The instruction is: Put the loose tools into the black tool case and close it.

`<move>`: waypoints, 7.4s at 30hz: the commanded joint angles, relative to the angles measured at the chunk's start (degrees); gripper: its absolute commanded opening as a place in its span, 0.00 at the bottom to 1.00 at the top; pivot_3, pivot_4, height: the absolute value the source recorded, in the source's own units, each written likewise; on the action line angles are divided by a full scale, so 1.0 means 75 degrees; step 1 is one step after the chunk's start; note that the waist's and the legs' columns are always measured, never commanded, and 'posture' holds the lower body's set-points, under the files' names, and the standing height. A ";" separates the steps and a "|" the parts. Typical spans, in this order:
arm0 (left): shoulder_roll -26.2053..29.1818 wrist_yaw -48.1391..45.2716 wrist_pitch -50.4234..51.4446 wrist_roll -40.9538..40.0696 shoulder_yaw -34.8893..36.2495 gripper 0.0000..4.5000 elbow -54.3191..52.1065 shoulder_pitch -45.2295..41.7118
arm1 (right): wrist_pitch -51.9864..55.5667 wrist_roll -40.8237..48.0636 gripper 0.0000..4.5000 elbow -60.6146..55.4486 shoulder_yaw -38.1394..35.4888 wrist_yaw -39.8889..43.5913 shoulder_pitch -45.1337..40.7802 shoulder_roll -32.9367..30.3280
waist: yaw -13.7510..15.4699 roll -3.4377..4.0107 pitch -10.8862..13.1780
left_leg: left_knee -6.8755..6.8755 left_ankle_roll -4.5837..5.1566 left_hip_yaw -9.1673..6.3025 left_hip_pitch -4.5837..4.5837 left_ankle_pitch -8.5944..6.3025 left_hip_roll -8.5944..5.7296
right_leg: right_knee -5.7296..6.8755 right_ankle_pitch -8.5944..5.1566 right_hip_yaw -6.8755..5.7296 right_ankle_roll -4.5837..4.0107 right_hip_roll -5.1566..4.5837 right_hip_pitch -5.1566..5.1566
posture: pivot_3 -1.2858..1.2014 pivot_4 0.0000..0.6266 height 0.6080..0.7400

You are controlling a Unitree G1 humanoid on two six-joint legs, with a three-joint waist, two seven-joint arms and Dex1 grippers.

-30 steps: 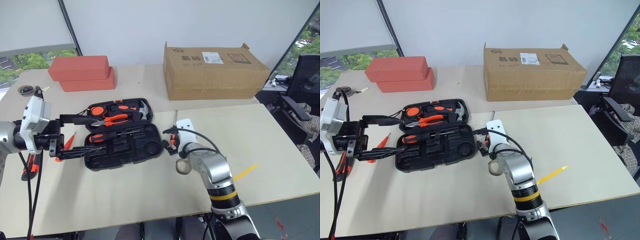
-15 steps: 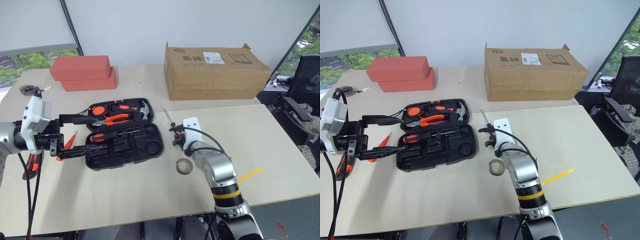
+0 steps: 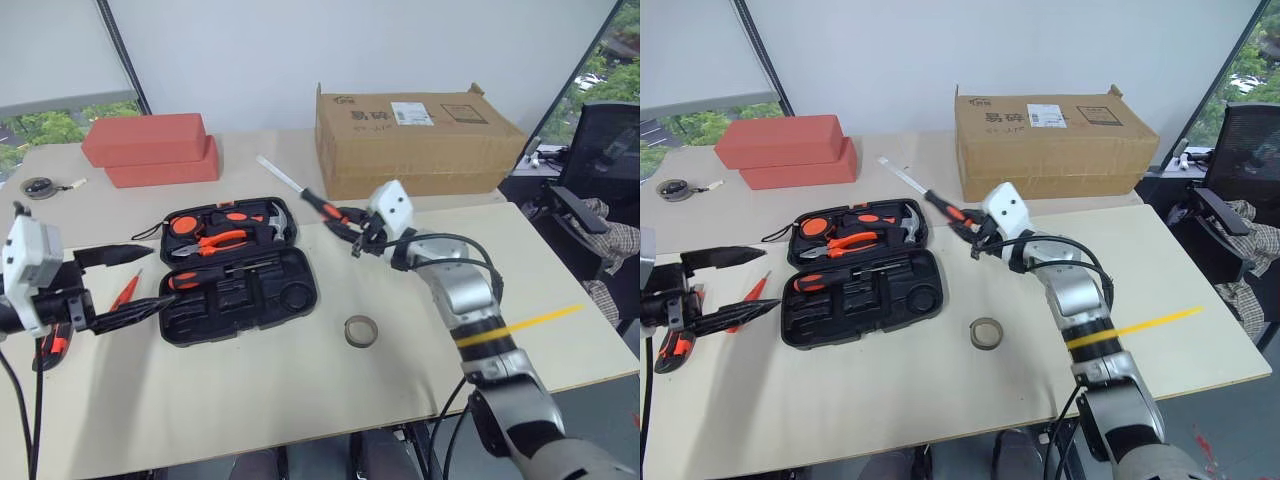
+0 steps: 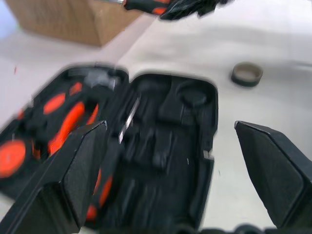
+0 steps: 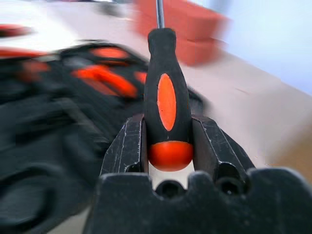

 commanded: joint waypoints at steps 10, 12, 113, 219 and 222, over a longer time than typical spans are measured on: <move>-0.0346 0.0356 0.0078 -0.0159 0.1040 1.00 -0.0495 0.0656 | -0.3758 -0.1782 0.20 0.5219 0.1001 0.1618 -0.2666 0.0808 | 0.0023 0.0004 0.0008 | 0.0000 -0.0016 0.0002 -0.0002 0.0007 0.0002 | 0.0004 0.0018 -0.0001 -0.0034 -0.0001 -0.0003 | 0.52 0.24 0.80; -0.0348 0.0387 0.0089 -0.0189 0.1090 1.00 -0.0516 0.0690 | -0.3940 -0.1966 0.20 0.5430 0.1021 0.1605 -0.2766 0.0873 | 0.0016 0.0004 0.0009 | -0.0003 -0.0045 0.0008 -0.0006 0.0023 0.0002 | 0.0007 0.0018 -0.0001 -0.0035 -0.0001 -0.0011 | 0.52 0.24 0.80; -0.1135 0.3124 0.0235 0.1075 0.0325 1.00 0.0536 0.0090 | -0.0382 -0.0705 0.30 0.2071 -0.0256 0.1151 -0.1615 0.2310 | 0.0048 -0.0008 0.0038 | -0.0015 -0.0064 -0.0008 0.0043 0.0033 0.0056 | 0.0095 -0.0007 -0.0009 -0.0083 0.0020 -0.0013 | 0.52 0.24 0.80; -0.1390 -0.1331 -0.4516 0.3752 -0.5226 0.96 0.6649 -0.6423 | 0.2714 0.2912 1.00 -0.4335 -0.1927 0.1691 0.2041 -0.2528 | 0.0428 -0.0099 -0.0007 | 0.0057 -0.0049 0.0166 -0.0013 0.0012 0.0106 | 0.0108 -0.0003 -0.0024 -0.0082 0.0038 -0.0086 | 0.52 0.24 0.80; -0.1290 -0.1389 -0.3824 0.3138 -0.4784 0.99 0.6013 -0.6185 | 0.2708 0.2911 1.00 -0.4350 -0.1941 0.1684 0.2077 -0.2518 | 0.0432 -0.0100 -0.0007 | 0.0063 -0.0051 0.0161 -0.0018 0.0013 0.0112 | 0.0109 -0.0004 -0.0023 -0.0080 0.0043 -0.0086 | 0.52 0.24 0.80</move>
